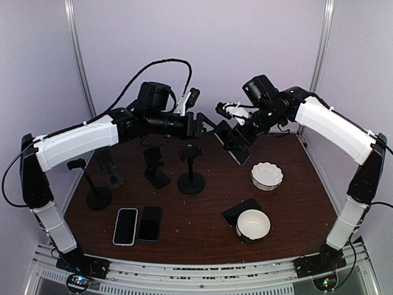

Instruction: Place the phone on the phone stand

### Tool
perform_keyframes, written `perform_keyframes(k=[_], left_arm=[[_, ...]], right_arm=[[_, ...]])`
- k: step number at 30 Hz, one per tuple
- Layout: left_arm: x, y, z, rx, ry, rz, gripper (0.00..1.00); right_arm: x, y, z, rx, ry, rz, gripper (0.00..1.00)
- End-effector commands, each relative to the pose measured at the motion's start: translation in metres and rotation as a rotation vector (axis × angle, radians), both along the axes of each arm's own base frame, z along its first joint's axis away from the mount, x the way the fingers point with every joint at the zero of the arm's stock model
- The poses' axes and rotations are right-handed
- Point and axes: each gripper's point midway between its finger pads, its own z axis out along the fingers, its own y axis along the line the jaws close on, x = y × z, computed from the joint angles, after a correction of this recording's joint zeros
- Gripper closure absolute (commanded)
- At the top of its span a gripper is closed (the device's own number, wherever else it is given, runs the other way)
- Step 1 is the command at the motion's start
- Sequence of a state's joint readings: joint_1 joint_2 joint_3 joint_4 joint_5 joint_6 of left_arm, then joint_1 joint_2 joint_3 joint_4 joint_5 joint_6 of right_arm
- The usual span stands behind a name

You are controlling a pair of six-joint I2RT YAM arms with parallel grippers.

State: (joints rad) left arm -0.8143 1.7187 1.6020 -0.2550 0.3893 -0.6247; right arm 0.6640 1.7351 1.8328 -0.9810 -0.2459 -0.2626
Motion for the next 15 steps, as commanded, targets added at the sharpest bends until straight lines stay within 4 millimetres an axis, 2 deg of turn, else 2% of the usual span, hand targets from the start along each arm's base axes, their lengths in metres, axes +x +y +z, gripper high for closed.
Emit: perform_keyframes(k=[1, 6, 13, 15], left_arm=[[0.011, -0.018, 0.021, -0.121, 0.013, -0.036, 0.37], [0.016, -0.033, 0.015, -0.151, 0.052, -0.067, 0.65], [0.017, -0.031, 0.017, -0.173, 0.033, -0.059, 0.82], [0.017, -0.031, 0.018, -0.182, 0.030, -0.062, 0.90]], right_arm=[[0.001, 0.015, 0.053, 0.122, -0.123, -0.005, 0.87], [0.000, 0.024, 0.057, 0.113, -0.145, -0.020, 0.86], [-0.007, 0.027, 0.053, 0.115, -0.134, -0.005, 0.86], [-0.011, 0.029, 0.053, 0.115, -0.134, 0.004, 0.86]])
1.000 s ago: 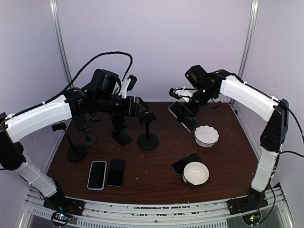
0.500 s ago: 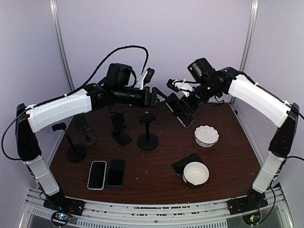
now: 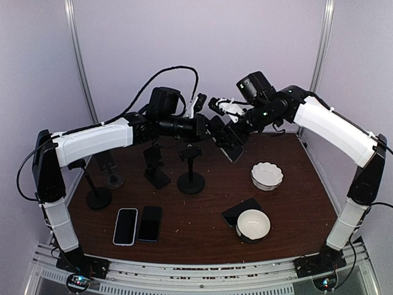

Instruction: Place the phone on the phone stand

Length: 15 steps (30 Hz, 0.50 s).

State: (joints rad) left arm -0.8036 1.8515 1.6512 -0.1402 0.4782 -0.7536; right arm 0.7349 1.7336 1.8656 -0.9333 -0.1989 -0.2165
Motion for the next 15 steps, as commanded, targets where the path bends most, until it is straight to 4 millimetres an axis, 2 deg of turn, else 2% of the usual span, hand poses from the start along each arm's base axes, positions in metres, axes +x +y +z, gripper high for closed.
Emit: perform_keyframes(k=[1, 3, 7, 9, 10, 12, 15], left_arm=[[-0.001, -0.002, 0.038, -0.112, -0.088, -0.026, 0.97], [-0.002, -0.002, 0.039, -0.123, -0.089, -0.034, 1.00], [-0.009, 0.000, 0.048, -0.142, -0.118, -0.071, 1.00], [-0.022, 0.002, 0.060, -0.146, -0.149, -0.129, 1.00], [-0.029, 0.005, 0.067, -0.140, -0.172, -0.158, 1.00], [-0.041, 0.015, 0.072, -0.092, -0.219, -0.191, 1.00], [-0.060, 0.032, 0.068, -0.005, -0.288, -0.253, 1.00]], right_arm=[[-0.005, 0.004, 0.032, 0.069, -0.072, 0.004, 0.86], [-0.010, 0.005, 0.031, 0.071, -0.066, 0.018, 0.80], [-0.022, 0.005, 0.034, 0.091, -0.038, 0.054, 0.26], [-0.036, 0.005, 0.036, 0.108, -0.007, 0.114, 0.05], [-0.044, 0.004, 0.037, 0.122, 0.012, 0.143, 0.01], [-0.055, -0.003, 0.041, 0.167, 0.047, 0.186, 0.00], [-0.073, -0.012, 0.052, 0.252, 0.093, 0.263, 0.00]])
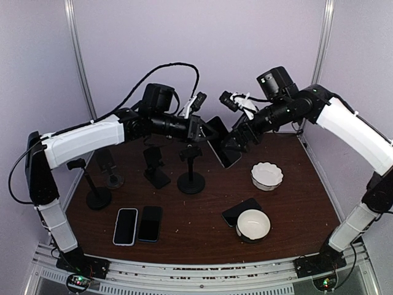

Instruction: Place the phone on the phone stand

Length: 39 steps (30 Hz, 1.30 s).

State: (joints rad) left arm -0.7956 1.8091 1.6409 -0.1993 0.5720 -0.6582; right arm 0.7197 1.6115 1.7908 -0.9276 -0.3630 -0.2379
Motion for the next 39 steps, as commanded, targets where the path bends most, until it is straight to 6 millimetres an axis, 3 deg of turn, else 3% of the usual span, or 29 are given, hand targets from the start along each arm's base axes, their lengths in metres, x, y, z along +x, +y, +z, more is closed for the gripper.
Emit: perform_keyframes(k=[1, 4, 8, 14, 18, 22, 25, 27, 30, 33, 35, 39], left_arm=[[-0.048, 0.029, 0.057, -0.012, -0.255, -0.187, 1.00], [-0.076, 0.040, 0.052, 0.005, -0.291, -0.312, 1.00], [-0.093, 0.049, 0.053, 0.020, -0.346, -0.390, 1.00], [-0.098, 0.050, 0.068, -0.024, -0.403, -0.410, 1.00], [-0.097, 0.047, 0.077, -0.053, -0.405, -0.406, 1.00], [-0.100, 0.046, 0.080, -0.074, -0.402, -0.422, 1.00], [-0.099, 0.045, 0.079, -0.072, -0.398, -0.423, 1.00], [-0.098, 0.045, 0.080, -0.076, -0.402, -0.419, 0.89], [-0.095, 0.044, 0.083, -0.106, -0.409, -0.387, 0.70], [-0.094, 0.044, 0.092, -0.186, -0.410, -0.348, 0.68], [-0.095, 0.043, 0.099, -0.251, -0.433, -0.343, 0.77], [-0.095, 0.039, 0.095, -0.273, -0.406, -0.355, 0.90]], right_arm=[[-0.041, -0.010, 0.027, 0.155, 0.084, 0.173, 0.00], [-0.054, -0.014, 0.021, 0.171, 0.117, 0.248, 0.00], [-0.075, -0.005, 0.011, 0.219, 0.199, 0.381, 0.03], [-0.081, 0.012, 0.006, 0.261, 0.292, 0.447, 0.14], [-0.097, 0.022, -0.004, 0.211, 0.304, 0.513, 0.22], [-0.099, 0.027, -0.003, 0.234, 0.310, 0.522, 0.49], [-0.098, 0.028, -0.001, 0.237, 0.299, 0.527, 0.81], [-0.098, 0.029, 0.000, 0.243, 0.290, 0.530, 0.92], [-0.096, 0.028, 0.004, 0.258, 0.284, 0.525, 0.98], [-0.089, 0.029, 0.011, 0.300, 0.290, 0.502, 0.99], [-0.085, 0.028, 0.014, 0.317, 0.292, 0.493, 0.99], [-0.083, 0.028, 0.019, 0.336, 0.291, 0.491, 0.99]])
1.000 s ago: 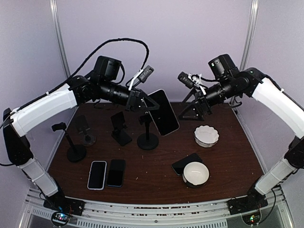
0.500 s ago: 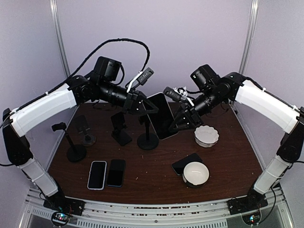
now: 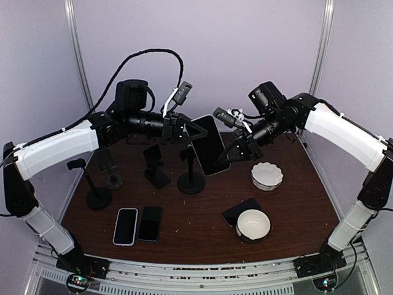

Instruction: Place the phone on the phone stand

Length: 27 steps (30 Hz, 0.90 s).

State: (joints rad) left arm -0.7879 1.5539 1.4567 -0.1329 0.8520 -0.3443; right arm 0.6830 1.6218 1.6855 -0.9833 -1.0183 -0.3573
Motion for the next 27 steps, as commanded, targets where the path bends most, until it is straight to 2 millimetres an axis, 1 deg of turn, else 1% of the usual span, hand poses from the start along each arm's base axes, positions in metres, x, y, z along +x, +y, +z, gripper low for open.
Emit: perform_keyframes(k=[1, 3, 5, 6, 7, 8, 9, 10, 11, 12, 13, 15, 17, 19, 21, 24, 27], left_arm=[[-0.008, -0.002, 0.033, -0.138, -0.038, -0.047, 0.94], [-0.009, -0.003, 0.035, -0.154, -0.034, -0.053, 1.00], [-0.009, -0.004, 0.034, -0.157, -0.027, -0.057, 1.00], [-0.008, -0.004, 0.035, -0.157, -0.026, -0.057, 1.00], [-0.008, -0.004, 0.035, -0.156, -0.025, -0.053, 1.00], [-0.007, -0.002, 0.036, -0.151, -0.029, -0.044, 1.00], [-0.007, 0.000, 0.037, -0.140, -0.047, -0.034, 1.00], [-0.007, 0.002, 0.037, -0.124, -0.063, -0.022, 1.00], [-0.008, 0.005, 0.036, -0.100, -0.080, -0.013, 1.00], [-0.008, 0.009, 0.036, -0.080, -0.095, -0.002, 1.00], [-0.008, 0.014, 0.030, -0.041, -0.090, 0.007, 1.00], [-0.011, 0.024, 0.026, 0.006, -0.105, 0.016, 1.00], [-0.014, 0.034, 0.019, 0.057, -0.115, 0.033, 1.00], [-0.011, 0.044, 0.010, 0.113, -0.119, 0.085, 1.00], [-0.014, 0.053, 0.004, 0.144, -0.119, 0.102, 1.00], [-0.019, 0.068, -0.003, 0.182, -0.120, 0.147, 1.00], [-0.029, 0.081, 0.000, 0.180, -0.128, 0.168, 1.00]], right_arm=[[0.006, 0.002, 0.027, 0.095, -0.028, -0.010, 0.99], [0.006, 0.002, 0.027, 0.097, -0.022, -0.009, 0.99], [0.006, 0.003, 0.025, 0.093, -0.018, -0.013, 0.97], [0.008, 0.003, 0.024, 0.091, -0.018, -0.017, 0.92], [0.009, 0.003, 0.024, 0.088, -0.021, -0.021, 0.76], [0.011, 0.001, 0.024, 0.085, -0.033, -0.024, 0.58], [0.014, -0.002, 0.024, 0.080, -0.048, -0.023, 0.45], [0.016, -0.007, 0.025, 0.081, -0.061, -0.019, 0.37], [0.022, -0.011, 0.026, 0.089, -0.078, -0.021, 0.32], [0.030, -0.016, 0.027, 0.099, -0.090, -0.033, 0.30], [0.042, -0.019, 0.027, 0.108, -0.101, -0.057, 0.30], [0.071, -0.030, 0.022, 0.090, -0.137, -0.137, 0.31], [0.093, -0.034, 0.009, 0.028, -0.199, -0.178, 0.32], [0.110, -0.034, -0.005, -0.042, -0.250, -0.195, 0.34], [0.123, -0.031, -0.020, -0.091, -0.267, -0.207, 0.35], [0.131, -0.020, -0.034, -0.125, -0.275, -0.193, 0.33], [0.142, -0.003, -0.046, -0.160, -0.291, -0.192, 0.32]])
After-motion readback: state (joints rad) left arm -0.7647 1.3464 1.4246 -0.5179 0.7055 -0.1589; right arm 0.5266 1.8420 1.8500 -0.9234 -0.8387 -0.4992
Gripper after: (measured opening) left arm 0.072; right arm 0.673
